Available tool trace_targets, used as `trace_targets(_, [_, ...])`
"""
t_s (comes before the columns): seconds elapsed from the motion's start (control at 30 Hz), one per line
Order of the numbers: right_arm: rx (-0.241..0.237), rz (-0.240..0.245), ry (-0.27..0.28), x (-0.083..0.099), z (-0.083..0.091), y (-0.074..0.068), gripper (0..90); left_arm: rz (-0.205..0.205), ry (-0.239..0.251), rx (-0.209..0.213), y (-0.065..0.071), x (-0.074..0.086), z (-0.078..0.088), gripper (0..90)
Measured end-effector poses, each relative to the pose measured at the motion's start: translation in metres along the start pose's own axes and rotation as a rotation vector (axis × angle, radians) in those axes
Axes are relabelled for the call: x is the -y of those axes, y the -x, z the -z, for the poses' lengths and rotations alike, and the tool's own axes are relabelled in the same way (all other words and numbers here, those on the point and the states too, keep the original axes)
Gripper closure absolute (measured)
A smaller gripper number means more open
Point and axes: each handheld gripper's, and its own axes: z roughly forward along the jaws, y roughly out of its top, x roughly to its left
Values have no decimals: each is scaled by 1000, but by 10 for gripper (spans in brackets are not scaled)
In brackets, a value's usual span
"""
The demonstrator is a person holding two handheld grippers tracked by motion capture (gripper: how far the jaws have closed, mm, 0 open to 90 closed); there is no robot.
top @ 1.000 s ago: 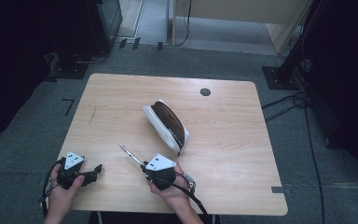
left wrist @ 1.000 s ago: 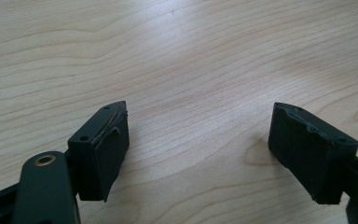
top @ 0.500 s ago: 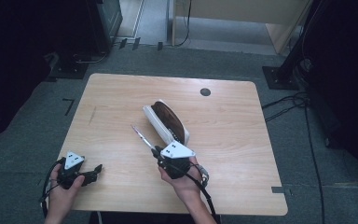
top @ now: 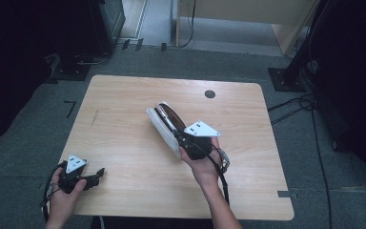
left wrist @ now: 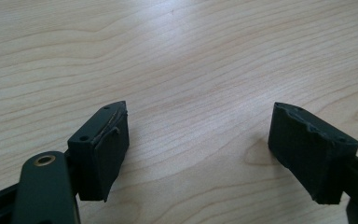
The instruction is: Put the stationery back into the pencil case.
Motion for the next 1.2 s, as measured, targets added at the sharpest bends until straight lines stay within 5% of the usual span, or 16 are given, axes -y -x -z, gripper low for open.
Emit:
trace_targets(0.57, [19, -19, -147, -16, -41, 22, 814, 0, 0, 1, 0, 0, 0, 208])
trace_targets(1.2, [30, -14, -207, -13, -54, 24, 818, 0, 0, 0, 0, 0, 0, 208])
